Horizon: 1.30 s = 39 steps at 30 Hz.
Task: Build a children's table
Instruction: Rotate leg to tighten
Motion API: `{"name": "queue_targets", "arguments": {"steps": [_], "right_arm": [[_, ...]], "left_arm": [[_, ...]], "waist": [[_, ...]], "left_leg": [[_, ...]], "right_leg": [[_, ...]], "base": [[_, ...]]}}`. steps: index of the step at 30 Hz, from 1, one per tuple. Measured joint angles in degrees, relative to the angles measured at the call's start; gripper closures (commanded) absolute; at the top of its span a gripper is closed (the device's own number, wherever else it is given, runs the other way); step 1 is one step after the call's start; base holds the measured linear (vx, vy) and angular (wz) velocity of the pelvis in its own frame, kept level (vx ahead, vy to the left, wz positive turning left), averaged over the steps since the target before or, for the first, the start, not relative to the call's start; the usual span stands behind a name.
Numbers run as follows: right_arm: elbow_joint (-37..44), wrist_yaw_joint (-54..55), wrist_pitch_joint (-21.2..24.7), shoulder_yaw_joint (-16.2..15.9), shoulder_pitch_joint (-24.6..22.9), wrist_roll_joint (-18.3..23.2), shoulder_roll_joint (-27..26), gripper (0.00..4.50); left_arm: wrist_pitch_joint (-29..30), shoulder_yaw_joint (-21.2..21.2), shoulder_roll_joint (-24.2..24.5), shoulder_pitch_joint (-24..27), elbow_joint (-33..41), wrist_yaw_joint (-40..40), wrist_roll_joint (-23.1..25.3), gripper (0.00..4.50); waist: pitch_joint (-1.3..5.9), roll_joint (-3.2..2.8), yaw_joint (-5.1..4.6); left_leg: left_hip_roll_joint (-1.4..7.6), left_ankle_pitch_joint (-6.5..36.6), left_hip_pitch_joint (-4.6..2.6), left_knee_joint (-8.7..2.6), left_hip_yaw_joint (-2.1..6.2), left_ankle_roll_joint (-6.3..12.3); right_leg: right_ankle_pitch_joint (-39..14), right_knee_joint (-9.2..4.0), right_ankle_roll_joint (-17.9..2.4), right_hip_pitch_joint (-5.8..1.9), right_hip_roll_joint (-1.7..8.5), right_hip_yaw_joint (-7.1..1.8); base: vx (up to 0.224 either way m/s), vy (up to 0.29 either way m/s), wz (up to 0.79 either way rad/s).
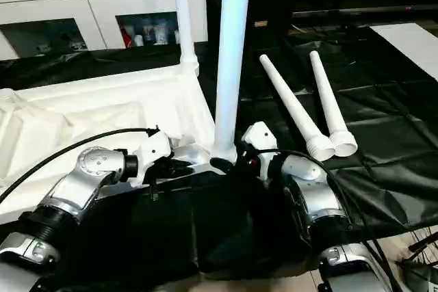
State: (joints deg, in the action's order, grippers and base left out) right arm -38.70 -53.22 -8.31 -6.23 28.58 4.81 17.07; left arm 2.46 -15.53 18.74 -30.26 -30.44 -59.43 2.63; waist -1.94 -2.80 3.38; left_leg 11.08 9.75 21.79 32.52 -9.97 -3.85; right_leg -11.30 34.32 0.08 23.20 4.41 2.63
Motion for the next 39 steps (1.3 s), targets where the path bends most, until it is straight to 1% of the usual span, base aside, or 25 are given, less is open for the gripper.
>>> {"name": "queue_targets", "arguments": {"steps": [1,3,5,6,9,11,14,16,19,22,24,26,28,32,33,36,39], "right_arm": [[-0.3,-0.2,0.0,0.0,0.3,0.0,0.0,0.69],[-0.4,-0.7,0.0,0.0,0.3,0.1,-0.1,0.69],[-0.5,-1.1,0.0,0.0,0.3,0.3,-0.1,0.9],[-0.5,-1.3,0.0,0.0,0.3,0.3,-0.1,1.08],[-0.8,-2.2,-0.1,0.0,0.3,0.4,-0.2,1.12],[-0.9,-2.4,-0.3,0.0,0.3,0.4,-0.2,1.49],[-1.1,-2.5,-0.5,0.0,0.3,0.4,-0.4,1.57],[-1.4,-2.1,-0.8,0.0,0.3,0.4,-0.6,1.7],[-2.3,-0.1,-1.2,0.2,0.3,0.3,-1.6,1.73],[-3.6,6.1,-1.4,1.1,0.3,-0.1,-4.1,1.75],[-4.4,10.5,-1.2,1.9,0.5,-0.2,-6.3,1.76],[-5.4,17.7,-0.6,4.0,0.5,-0.4,-9.5,1.76],[-6.1,23.5,0.1,4.8,0.8,-0.8,-11.7,1.76],[-9.4,36.9,1.8,6.4,3.7,-2.2,-15.9,1.77],[-10.8,40.8,2.4,7.2,4.9,-2.2,-17.4,1.77],[-13.4,48.6,3.5,9.2,7.3,-2.2,-19.7,1.78],[-14.4,51.3,3.8,9.6,8.1,-2.7,-20.4,1.78]], "left_arm": [[0.0,0.0,0.0,0.0,0.0,0.0,0.0,4.5],[0.1,0.0,0.1,0.0,0.1,-0.1,0.0,4.5],[0.2,0.0,0.1,0.0,0.2,-0.2,0.0,4.5],[0.3,0.0,0.1,0.0,0.3,-0.3,0.0,4.5],[0.7,0.0,0.1,0.0,0.4,-0.3,-0.1,4.5],[0.9,0.0,0.2,0.1,0.6,-0.4,-0.1,4.5],[1.0,0.0,0.3,0.1,0.7,-0.4,-0.2,4.5],[1.1,0.0,0.3,0.1,0.7,-0.4,-0.2,4.5],[1.2,0.0,0.1,0.1,0.5,0.5,-0.1,4.5],[1.3,0.1,-1.1,-1.1,-1.4,3.5,0.6,4.5],[1.8,0.2,-2.2,-2.0,-2.5,5.7,1.5,4.5],[2.7,0.3,-4.0,-3.6,-4.9,8.9,2.4,4.5],[3.5,0.4,-5.8,-4.8,-6.5,11.7,3.2,4.5],[5.2,0.4,-9.8,-7.9,-11.1,18.5,4.4,4.5],[5.5,0.5,-11.1,-8.8,-12.6,20.6,5.0,4.5],[5.9,0.5,-13.7,-10.6,-15.6,24.6,5.8,4.5],[4.9,0.5,-14.5,-11.2,-17.4,25.9,6.3,4.5]], "waist": [[-0.01,0.01,0.0],[-0.02,0.02,0.02],[-0.03,0.04,0.03],[-0.03,0.05,0.03],[-0.05,0.08,0.04],[-0.07,0.11,0.04],[-0.09,0.13,-0.01],[-0.09,0.14,-0.03],[-0.15,0.25,-0.18],[-0.27,0.44,-0.45],[-0.37,0.6,-0.59],[-0.45,0.75,-0.76],[-0.46,0.76,-0.85],[-0.45,0.8,-1.16],[-0.44,0.81,-1.17],[-0.38,0.85,-1.1],[-0.27,0.86,-1.01]], "left_leg": [[0.0,0.0,0.02,0.03,0.0,0.0],[0.01,0.0,0.05,0.07,0.01,0.0],[0.01,0.0,0.09,0.11,0.01,0.0],[0.02,0.0,0.11,0.13,0.02,0.0],[0.02,0.0,0.12,0.18,0.02,0.0],[0.02,0.0,0.12,0.21,0.02,0.0],[0.02,0.0,0.12,0.23,0.02,0.0],[0.03,0.0,0.11,0.24,0.02,0.0],[0.03,0.0,0.11,0.32,0.02,0.0],[0.04,0.1,0.03,0.49,0.02,-0.22],[0.02,0.1,-0.19,0.51,0.02,-0.34],[-0.03,0.2,-0.45,0.48,0.0,-0.39],[-0.1,0.1,-0.54,0.47,0.0,-0.4],[-0.2,0.1,-0.65,0.47,-0.01,-0.4],[-0.2,0.1,-0.69,0.47,-0.01,-0.4],[-0.23,0.1,-0.73,0.42,-0.01,-0.4],[-0.24,0.1,-0.77,0.32,0.0,-0.4]], "right_leg": [[0.0,0.03,0.0,0.01,0.0,0.0],[0.0,0.07,0.0,0.05,0.0,0.0],[0.0,0.1,0.0,0.07,0.0,0.01],[0.0,0.11,0.0,0.07,0.0,0.01],[0.0,0.16,0.0,0.08,0.01,0.01],[0.0,0.18,0.0,0.08,0.01,0.01],[0.0,0.2,0.0,0.08,0.01,0.0],[0.0,0.23,0.0,0.08,0.01,0.0],[0.0,0.39,0.0,0.08,0.01,-0.04],[0.0,0.63,0.0,0.07,0.02,-0.1],[0.1,0.63,-0.2,0.0,0.02,-0.15],[0.1,0.63,-0.2,-0.19,0.04,-0.25],[0.1,0.59,-0.2,-0.28,0.07,-0.34],[0.0,0.53,0.1,-0.4,0.12,-0.41],[0.0,0.53,0.1,-0.44,0.13,-0.41],[-0.1,0.42,0.1,-0.54,0.15,-0.41],[-0.1,0.16,0.1,-0.7,0.15,-0.37]], "base": [[0.0,0.0,0.0],[0.0,0.0,0.0],[0.0,0.0,0.0],[0.0,0.0,0.0],[0.0,0.0,0.0],[0.0,0.0,0.0],[0.0,0.0,0.0],[0.0,0.0,0.0],[0.0,0.0,0.0],[0.0,0.0,0.0],[0.0,0.0,0.0],[0.0,0.0,0.0],[0.0,0.0,0.0],[0.0,0.0,0.0],[0.0,0.0,0.0],[0.0,0.0,0.0],[0.0,0.0,0.0]]}}
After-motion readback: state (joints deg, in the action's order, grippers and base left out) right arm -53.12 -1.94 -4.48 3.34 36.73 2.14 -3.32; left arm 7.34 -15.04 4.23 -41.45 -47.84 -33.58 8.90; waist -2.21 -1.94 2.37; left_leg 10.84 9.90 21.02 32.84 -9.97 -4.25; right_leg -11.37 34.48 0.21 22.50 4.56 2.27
